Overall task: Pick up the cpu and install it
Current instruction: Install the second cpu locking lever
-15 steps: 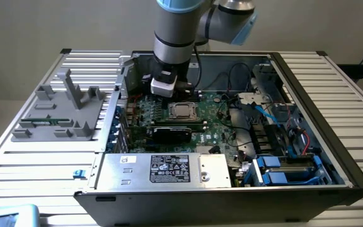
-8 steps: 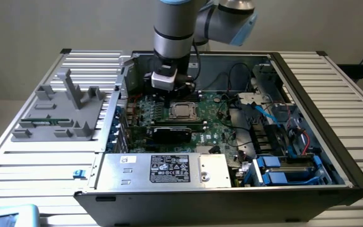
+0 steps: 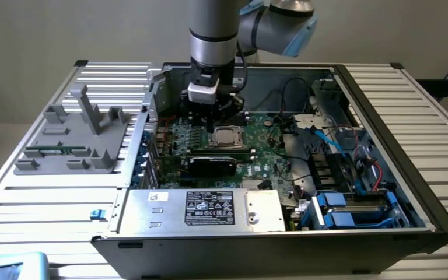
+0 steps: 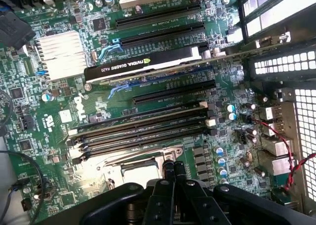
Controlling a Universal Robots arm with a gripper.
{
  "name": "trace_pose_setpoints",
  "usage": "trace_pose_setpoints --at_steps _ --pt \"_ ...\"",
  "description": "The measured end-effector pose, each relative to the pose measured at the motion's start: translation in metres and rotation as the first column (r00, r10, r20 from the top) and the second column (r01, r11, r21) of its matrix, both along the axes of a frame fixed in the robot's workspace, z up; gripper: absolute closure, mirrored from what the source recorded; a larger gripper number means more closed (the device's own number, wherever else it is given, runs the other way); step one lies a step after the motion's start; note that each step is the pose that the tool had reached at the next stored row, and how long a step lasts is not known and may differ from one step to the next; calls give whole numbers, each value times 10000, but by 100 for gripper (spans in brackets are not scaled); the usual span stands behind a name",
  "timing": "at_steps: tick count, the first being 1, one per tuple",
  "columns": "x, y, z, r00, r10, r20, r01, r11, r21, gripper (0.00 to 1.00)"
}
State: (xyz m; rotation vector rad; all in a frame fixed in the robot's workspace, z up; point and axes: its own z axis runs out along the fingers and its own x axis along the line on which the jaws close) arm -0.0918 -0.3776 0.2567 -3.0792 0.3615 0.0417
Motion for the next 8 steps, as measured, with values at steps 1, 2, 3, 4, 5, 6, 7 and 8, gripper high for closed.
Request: trace_pose_setpoints --at_steps 1,2,3,4,5,6,7,8 --pt "6 6 4 10000 0 12 0 10000 -51 88" --pt "15 10 8 10000 2 20 -2 10000 -78 88" --pt "29 13 12 10000 2 22 -2 10000 -90 88" --pt "48 14 18 10000 1 21 -1 10000 -94 88" --pt "73 14 25 10000 0 21 0 10000 -95 88" --pt "102 17 31 10000 1 23 -1 10000 -94 88" --pt "130 22 38 10000 2 23 -1 10000 -98 88" --pt "154 30 47 10000 1 23 -1 9999 -105 88"
